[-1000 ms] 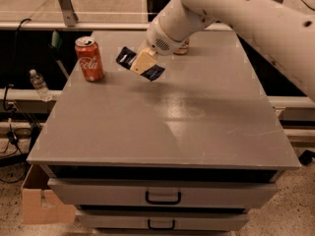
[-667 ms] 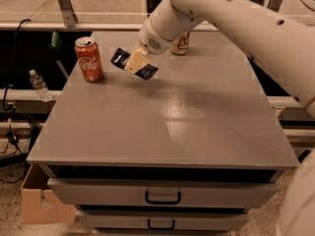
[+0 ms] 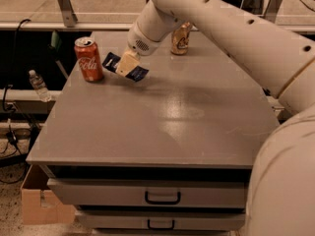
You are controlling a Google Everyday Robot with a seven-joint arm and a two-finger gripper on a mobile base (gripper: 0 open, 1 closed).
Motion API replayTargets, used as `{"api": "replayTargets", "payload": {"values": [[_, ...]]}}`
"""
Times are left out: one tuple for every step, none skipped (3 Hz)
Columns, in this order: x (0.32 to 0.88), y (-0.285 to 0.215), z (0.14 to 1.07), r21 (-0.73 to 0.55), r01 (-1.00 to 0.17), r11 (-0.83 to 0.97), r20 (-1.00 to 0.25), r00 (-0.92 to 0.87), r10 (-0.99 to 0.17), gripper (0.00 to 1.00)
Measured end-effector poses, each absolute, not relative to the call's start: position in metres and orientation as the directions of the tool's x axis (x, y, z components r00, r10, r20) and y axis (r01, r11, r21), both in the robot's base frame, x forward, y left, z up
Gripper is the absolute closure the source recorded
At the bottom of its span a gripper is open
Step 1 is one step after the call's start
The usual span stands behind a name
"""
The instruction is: Move rxbar blueberry near coke can
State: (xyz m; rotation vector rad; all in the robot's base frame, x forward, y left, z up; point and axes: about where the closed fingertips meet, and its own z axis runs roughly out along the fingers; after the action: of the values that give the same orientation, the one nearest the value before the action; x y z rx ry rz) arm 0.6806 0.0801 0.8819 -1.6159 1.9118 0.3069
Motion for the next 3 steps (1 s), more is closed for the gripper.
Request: {"api": "replayTargets", "payload": {"values": [[0.679,0.089,0.874,-0.191,-0.958,0.213,-0.573,-0.068,-0.817,0.37],[0.676,0.095,0.867,-0.18,-0.963,0.199,-0.568,-0.064,-0.821,0.13],[0.672,0.099,0.863,-0.17,-0.967,0.191,-0.565,-0.063,-0.823,0.0]]}}
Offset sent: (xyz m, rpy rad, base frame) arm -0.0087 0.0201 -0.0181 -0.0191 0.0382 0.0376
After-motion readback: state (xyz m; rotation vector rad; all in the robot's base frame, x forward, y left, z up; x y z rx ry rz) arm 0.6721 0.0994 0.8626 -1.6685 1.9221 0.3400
